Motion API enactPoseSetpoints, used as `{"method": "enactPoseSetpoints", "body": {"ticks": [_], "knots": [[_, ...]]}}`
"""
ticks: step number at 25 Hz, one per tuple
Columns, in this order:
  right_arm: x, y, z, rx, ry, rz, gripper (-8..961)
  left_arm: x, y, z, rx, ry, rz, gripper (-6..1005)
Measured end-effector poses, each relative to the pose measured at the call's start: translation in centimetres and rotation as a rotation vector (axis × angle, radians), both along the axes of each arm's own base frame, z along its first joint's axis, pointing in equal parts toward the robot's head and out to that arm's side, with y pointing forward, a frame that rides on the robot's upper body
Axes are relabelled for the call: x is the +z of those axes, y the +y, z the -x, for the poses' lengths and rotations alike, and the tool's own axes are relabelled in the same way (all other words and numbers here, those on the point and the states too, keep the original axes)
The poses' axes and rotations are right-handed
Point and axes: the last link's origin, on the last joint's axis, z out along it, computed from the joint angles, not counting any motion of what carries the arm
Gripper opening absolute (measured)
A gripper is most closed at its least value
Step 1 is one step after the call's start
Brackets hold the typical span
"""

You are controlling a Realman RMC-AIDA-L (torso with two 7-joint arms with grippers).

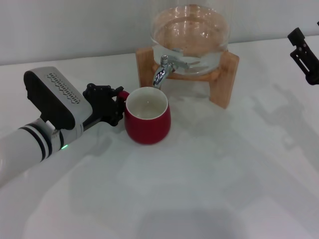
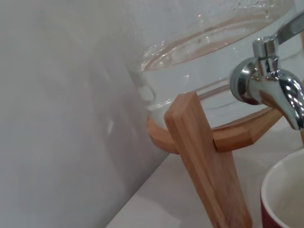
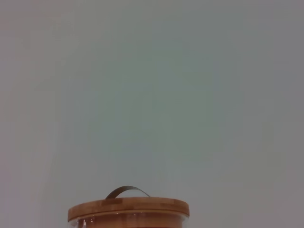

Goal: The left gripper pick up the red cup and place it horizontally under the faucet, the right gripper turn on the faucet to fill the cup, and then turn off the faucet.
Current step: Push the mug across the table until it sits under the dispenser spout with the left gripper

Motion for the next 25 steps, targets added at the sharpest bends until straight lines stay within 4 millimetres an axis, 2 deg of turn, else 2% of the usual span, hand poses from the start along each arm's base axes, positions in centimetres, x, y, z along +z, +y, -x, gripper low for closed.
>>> {"method": "enactPoseSetpoints", "body": {"ticks": [4, 12, 25], "knots": [[0.0, 0.01, 0.01, 0.0, 0.0, 0.0, 784, -0.01, 0.04, -0.09, -0.003, 0.001, 0.001, 156], [-0.06, 0.01, 0.0, -0.001, -0.001, 0.003, 784, 0.0, 0.22, -0.16, 0.0, 0.009, -0.001, 235], [-0.22, -0.03, 0.07, 0.003, -0.004, 0.011, 784, 0.1, 0.4, -0.1, 0.014, 0.007, -0.01, 399]]}}
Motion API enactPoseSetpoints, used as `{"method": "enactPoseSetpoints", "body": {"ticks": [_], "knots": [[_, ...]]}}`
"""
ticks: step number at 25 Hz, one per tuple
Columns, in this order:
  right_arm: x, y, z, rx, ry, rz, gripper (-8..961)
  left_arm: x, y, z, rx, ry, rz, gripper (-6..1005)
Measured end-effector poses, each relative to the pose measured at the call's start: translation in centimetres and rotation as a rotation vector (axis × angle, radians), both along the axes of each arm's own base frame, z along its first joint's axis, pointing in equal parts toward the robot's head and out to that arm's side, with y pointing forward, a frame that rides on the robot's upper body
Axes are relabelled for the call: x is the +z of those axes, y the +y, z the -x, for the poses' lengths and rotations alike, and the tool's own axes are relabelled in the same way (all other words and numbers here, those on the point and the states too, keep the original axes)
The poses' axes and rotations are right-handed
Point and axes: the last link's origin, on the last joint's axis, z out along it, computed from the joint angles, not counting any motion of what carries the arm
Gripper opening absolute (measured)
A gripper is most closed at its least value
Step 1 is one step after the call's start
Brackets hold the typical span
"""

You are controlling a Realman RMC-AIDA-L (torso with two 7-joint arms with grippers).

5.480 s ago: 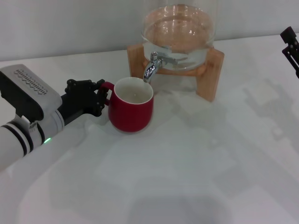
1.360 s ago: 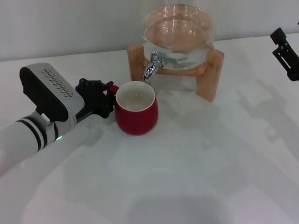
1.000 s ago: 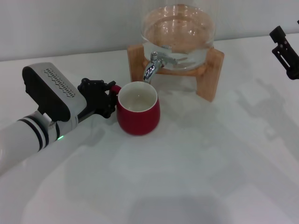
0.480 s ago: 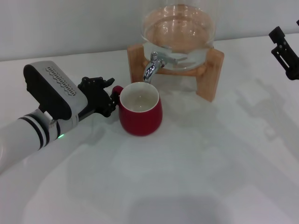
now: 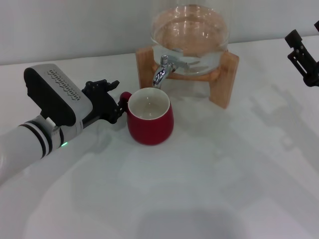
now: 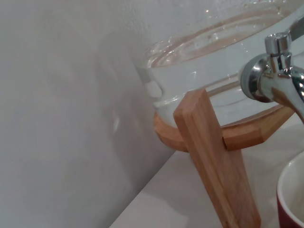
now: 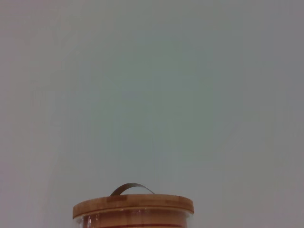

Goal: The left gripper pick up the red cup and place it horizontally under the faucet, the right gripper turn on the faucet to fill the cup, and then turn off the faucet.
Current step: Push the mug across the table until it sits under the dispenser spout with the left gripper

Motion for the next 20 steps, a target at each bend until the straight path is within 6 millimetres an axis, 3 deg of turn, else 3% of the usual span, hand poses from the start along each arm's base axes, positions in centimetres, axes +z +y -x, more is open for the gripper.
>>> {"method": "enactPoseSetpoints", "body": {"ticks": [14, 17, 20], "knots": [[0.0, 0.05, 0.04, 0.001, 0.0, 0.0, 784, 0.02, 0.18, -0.26, -0.003, -0.002, -0.002, 500], [0.02, 0.05, 0.03, 0.001, 0.0, -0.002, 783, 0.03, 0.26, -0.4, -0.008, 0.0, -0.003, 678], [0.04, 0.05, 0.02, 0.0, 0.001, -0.003, 783, -0.04, 0.19, -0.4, -0.022, 0.012, -0.005, 700]]}}
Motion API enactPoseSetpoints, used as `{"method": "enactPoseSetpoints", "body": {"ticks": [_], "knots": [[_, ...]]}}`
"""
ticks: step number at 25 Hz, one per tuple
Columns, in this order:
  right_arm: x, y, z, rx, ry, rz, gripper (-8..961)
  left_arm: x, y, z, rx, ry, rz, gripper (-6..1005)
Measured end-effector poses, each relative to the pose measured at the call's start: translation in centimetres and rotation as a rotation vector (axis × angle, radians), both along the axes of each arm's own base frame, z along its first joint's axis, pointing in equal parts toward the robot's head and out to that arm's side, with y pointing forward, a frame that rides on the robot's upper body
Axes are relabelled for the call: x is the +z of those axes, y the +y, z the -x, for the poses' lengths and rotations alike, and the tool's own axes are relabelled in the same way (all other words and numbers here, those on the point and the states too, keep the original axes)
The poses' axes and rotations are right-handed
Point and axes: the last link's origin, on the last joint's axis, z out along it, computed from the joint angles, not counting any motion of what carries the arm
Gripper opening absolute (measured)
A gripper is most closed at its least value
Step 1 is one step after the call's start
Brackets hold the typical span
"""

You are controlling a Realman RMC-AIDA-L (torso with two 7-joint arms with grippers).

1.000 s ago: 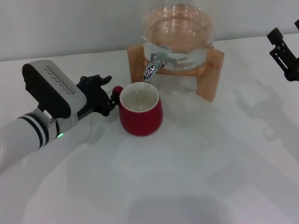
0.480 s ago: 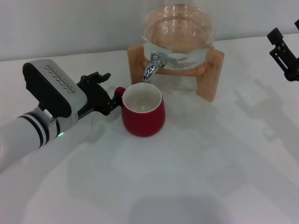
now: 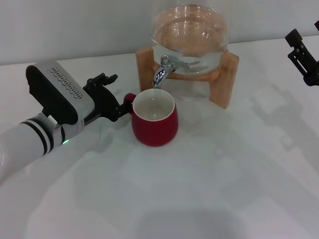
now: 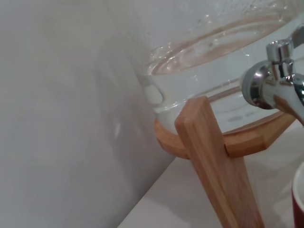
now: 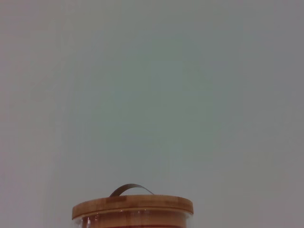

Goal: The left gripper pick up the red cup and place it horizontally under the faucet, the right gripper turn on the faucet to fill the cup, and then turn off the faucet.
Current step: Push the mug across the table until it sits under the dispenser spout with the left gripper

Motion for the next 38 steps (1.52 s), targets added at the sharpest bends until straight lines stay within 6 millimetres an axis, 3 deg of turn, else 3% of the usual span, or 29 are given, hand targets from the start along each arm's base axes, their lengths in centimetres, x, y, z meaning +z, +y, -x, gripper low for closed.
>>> {"method": "enactPoseSetpoints", "body": {"ticks": [21, 38], "knots": [[0.0, 0.0, 0.0, -0.002, -0.002, -0.002, 783, -0.3, -0.7, 1.0, 0.039, -0.001, -0.003, 716], [0.0, -0.2, -0.1, 0.0, 0.0, -0.001, 783, -0.7, -1.2, 0.6, 0.005, -0.006, -0.012, 712]]}}
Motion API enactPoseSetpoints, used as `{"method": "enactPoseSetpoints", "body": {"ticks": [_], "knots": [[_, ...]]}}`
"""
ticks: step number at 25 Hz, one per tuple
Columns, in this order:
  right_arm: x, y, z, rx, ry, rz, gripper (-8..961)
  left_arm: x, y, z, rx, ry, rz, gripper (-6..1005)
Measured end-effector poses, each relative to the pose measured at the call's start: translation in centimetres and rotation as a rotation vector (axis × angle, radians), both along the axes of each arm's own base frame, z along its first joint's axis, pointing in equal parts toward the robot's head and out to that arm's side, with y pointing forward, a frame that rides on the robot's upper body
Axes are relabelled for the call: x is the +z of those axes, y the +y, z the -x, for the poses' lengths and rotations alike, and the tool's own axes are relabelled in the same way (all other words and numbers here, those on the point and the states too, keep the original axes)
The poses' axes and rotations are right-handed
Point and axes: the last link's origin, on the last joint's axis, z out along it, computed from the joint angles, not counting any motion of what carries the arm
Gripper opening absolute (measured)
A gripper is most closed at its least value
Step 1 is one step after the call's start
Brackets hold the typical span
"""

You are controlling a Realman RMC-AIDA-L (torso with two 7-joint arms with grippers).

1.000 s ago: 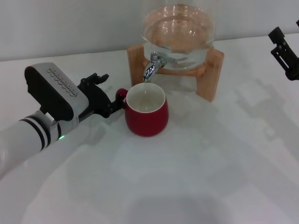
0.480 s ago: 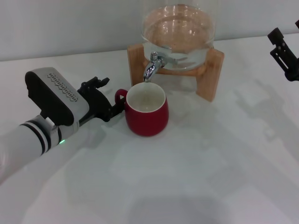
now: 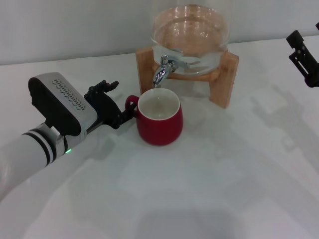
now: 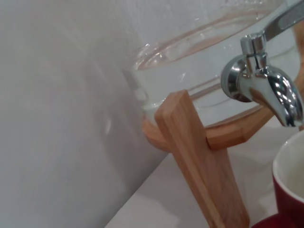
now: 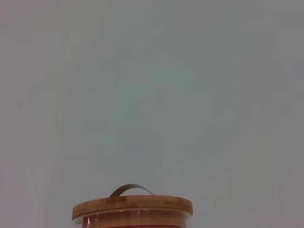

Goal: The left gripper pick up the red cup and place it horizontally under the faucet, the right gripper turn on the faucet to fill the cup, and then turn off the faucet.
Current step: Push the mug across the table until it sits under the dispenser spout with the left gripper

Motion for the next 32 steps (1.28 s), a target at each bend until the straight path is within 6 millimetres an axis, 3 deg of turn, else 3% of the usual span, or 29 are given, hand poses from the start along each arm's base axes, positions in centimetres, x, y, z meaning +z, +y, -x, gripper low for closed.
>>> {"method": "enactPoseSetpoints", "body": {"ticks": [32], "knots": [[-0.02, 0.11, 0.18, 0.008, -0.004, -0.002, 783, 0.42, -0.3, 0.45, 0.042, -0.059, -0.064, 708]]}}
